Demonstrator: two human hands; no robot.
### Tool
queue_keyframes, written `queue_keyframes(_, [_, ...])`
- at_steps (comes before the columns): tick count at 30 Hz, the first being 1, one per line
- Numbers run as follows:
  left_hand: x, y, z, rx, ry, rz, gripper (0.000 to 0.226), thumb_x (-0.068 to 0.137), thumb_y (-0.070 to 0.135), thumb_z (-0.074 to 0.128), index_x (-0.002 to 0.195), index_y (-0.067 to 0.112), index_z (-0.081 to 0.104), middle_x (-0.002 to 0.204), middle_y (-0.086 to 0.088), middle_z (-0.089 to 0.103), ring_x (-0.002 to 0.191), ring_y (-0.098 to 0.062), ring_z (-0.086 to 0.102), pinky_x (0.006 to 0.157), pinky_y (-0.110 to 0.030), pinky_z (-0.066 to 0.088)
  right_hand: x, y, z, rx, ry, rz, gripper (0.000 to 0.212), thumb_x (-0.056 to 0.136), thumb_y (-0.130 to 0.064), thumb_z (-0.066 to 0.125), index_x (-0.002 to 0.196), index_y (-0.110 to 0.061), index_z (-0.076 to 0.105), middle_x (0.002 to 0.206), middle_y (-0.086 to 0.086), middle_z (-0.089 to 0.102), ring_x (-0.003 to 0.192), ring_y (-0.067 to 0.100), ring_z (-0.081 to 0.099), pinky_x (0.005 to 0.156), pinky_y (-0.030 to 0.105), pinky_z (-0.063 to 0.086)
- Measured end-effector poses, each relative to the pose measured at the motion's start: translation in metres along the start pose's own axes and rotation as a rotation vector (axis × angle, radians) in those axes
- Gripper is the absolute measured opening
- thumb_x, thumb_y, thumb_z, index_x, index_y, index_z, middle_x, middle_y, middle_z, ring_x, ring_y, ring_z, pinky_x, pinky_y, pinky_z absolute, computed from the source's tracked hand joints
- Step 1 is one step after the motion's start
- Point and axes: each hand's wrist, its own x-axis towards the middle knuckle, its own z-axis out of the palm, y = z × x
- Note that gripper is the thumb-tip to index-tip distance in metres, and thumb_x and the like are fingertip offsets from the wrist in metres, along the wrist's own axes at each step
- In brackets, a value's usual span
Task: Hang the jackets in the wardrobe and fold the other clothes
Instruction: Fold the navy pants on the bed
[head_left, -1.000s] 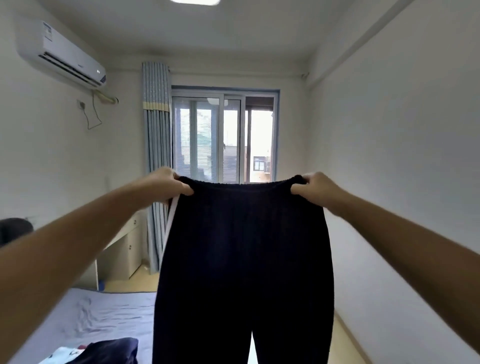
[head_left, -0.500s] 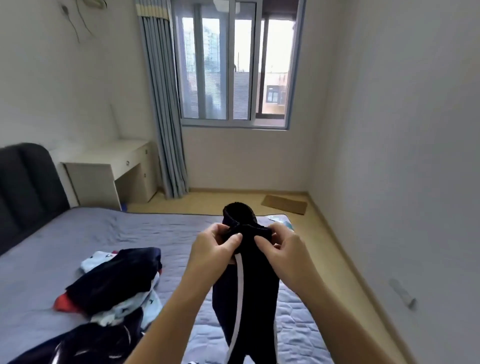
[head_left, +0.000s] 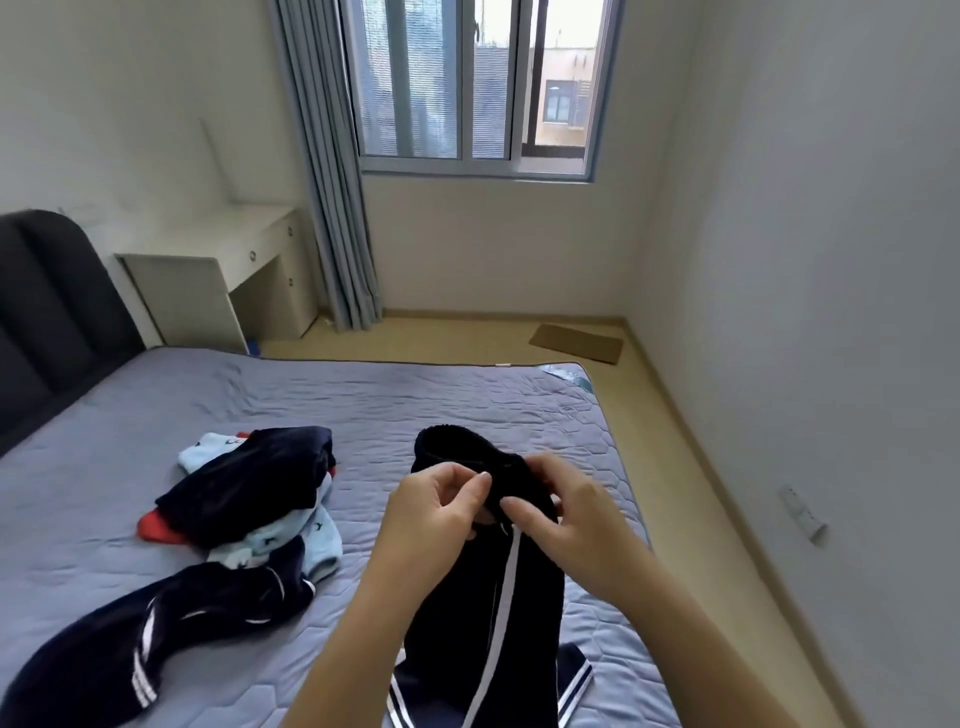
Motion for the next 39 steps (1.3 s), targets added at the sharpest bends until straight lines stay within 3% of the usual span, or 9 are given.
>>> queue_keyframes(2, [0.001, 0.003, -0.002, -0.061, -0.097, -0.041, 0.030, 0.098, 0.020, 0.049, 0.075, 0.021, 0.069, 0.068, -0.001, 0.073, 0.070, -0.013, 0.071, 0.060, -0.025, 0.055, 0.000, 0.006, -0.001, -0.065, -0.059, -0.017, 0.036, 0.073, -0.039, 0.074, 0.102, -0.033, 0.053, 0.090, -0.017, 0.060, 0.087, 0.000, 0.057, 0.074, 0.011, 0.043])
queue_keyframes(5, [0.002, 0.005, -0.006, -0.011, -0.215, -0.009, 0.029, 0.099, 0.016, 0.045, 0.084, 0.019, 0.070, 0.068, 0.004, 0.072, 0.071, -0.009, 0.068, 0.062, -0.023, 0.053, -0.001, 0.013, -0.001, -0.093, -0.001, -0.027, 0.035, 0.074, -0.017, 0.074, 0.097, -0.030, 0.053, 0.083, -0.018, 0.058, 0.080, -0.006, 0.056, 0.067, 0.008, 0.039])
queue_keyframes(10, [0.018, 0.021, -0.035, 0.462, 0.013, 0.434, 0.010, 0.085, 0.012, 0.068, 0.079, 0.020, 0.071, 0.072, 0.012, 0.066, 0.067, -0.006, 0.059, 0.062, -0.012, 0.044, -0.004, 0.020, -0.009, -0.060, 0.080, -0.040, 0.037, 0.077, -0.007, 0.067, 0.089, -0.040, 0.053, 0.078, -0.023, 0.061, 0.078, -0.005, 0.057, 0.066, 0.006, 0.040])
queue_keyframes(12, [0.030, 0.032, -0.046, 0.671, -0.124, 0.523, 0.008, 0.084, 0.016, 0.070, 0.082, 0.023, 0.072, 0.077, 0.014, 0.066, 0.069, -0.004, 0.058, 0.065, -0.014, 0.044, -0.005, 0.021, -0.012, -0.043, 0.075, -0.069, 0.035, 0.076, -0.008, 0.066, 0.091, -0.038, 0.055, 0.083, -0.019, 0.062, 0.080, 0.002, 0.059, 0.068, 0.011, 0.046])
queue_keyframes(17, [0.049, 0.048, -0.040, 1.131, -0.470, 0.449, 0.010, 0.088, 0.026, 0.062, 0.096, 0.028, 0.068, 0.089, 0.011, 0.066, 0.077, -0.005, 0.056, 0.072, -0.026, 0.047, -0.005, 0.022, -0.012, -0.007, 0.092, -0.156, 0.027, 0.077, -0.009, 0.066, 0.097, -0.027, 0.060, 0.086, -0.015, 0.063, 0.084, 0.007, 0.061, 0.073, 0.022, 0.051])
queue_keyframes(22, [0.042, 0.046, -0.025, 1.464, -0.492, 0.451, 0.012, 0.089, 0.039, 0.053, 0.092, 0.028, 0.054, 0.097, 0.007, 0.058, 0.089, -0.019, 0.057, 0.061, -0.029, 0.036, -0.008, 0.029, -0.012, 0.015, 0.100, -0.193, 0.026, 0.078, -0.006, 0.063, 0.096, -0.025, 0.059, 0.086, -0.015, 0.059, 0.082, 0.009, 0.060, 0.070, 0.027, 0.051])
queue_keyframes(27, [0.036, 0.038, -0.009, 1.699, -0.446, 0.427, 0.013, 0.091, 0.013, 0.048, 0.095, 0.017, 0.060, 0.098, -0.003, 0.061, 0.089, -0.027, 0.061, 0.060, -0.031, 0.034, -0.008, 0.031, -0.014, 0.013, 0.095, -0.211, 0.035, 0.077, -0.006, 0.062, 0.096, -0.035, 0.057, 0.090, -0.017, 0.059, 0.084, 0.006, 0.060, 0.071, 0.015, 0.047])
queue_keyframes(35, [0.037, 0.036, -0.015, 1.667, -0.435, 0.558, 0.014, 0.090, 0.010, 0.047, 0.087, 0.022, 0.054, 0.093, 0.002, 0.059, 0.076, -0.023, 0.056, 0.057, -0.030, 0.033, -0.009, 0.034, -0.021, 0.053, 0.079, -0.170, 0.035, 0.078, -0.008, 0.063, 0.097, -0.036, 0.058, 0.091, -0.018, 0.062, 0.086, 0.006, 0.061, 0.077, 0.018, 0.050])
queue_keyframes(39, [0.046, 0.029, -0.029, 1.138, -0.184, 0.590, 0.010, 0.090, 0.024, 0.057, 0.091, 0.023, 0.068, 0.081, 0.011, 0.061, 0.077, -0.016, 0.059, 0.060, -0.025, 0.035, -0.007, 0.044, -0.035, 0.068, 0.138, -0.106, 0.028, 0.079, 0.000, 0.068, 0.096, -0.023, 0.065, 0.086, -0.013, 0.066, 0.085, 0.010, 0.063, 0.082, 0.031, 0.052])
